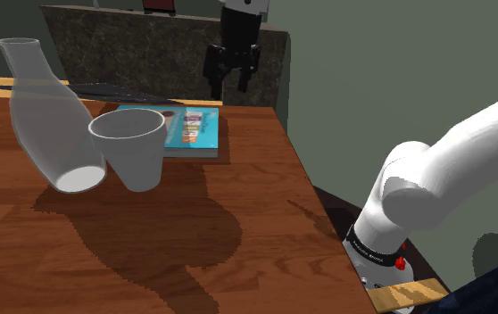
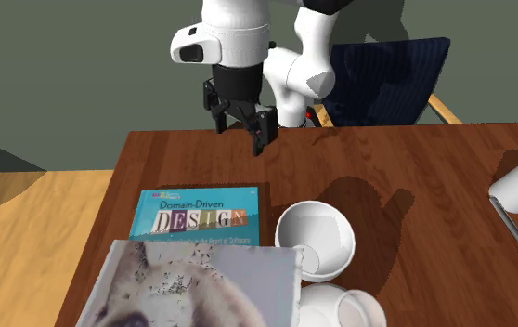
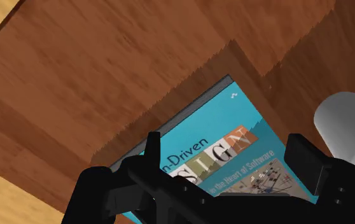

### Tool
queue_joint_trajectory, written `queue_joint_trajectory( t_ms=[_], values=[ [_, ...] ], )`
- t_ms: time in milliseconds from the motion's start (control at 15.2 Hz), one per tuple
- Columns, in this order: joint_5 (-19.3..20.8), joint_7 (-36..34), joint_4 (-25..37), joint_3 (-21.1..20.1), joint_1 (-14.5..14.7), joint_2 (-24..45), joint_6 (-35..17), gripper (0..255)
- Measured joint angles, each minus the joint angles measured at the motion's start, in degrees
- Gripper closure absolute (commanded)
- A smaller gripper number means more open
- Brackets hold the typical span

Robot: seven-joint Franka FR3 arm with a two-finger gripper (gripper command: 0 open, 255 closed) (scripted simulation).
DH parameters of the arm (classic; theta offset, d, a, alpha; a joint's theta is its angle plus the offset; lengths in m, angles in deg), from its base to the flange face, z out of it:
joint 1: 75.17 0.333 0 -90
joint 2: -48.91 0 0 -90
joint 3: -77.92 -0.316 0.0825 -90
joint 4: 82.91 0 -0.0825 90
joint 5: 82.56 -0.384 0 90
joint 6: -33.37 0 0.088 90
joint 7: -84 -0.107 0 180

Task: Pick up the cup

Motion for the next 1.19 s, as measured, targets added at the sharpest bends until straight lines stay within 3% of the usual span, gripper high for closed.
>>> queue_joint_trajectory(
  t_ms=[792, 1188],
  values=[
    [-2.36, -14.26, 16.34, -9.5, 2.57, 18.63, -2.57, 0],
    [-2.5, -15.1, 13.57, -10.35, 3.0, 19.82, -6.58, 0]
  ],
)
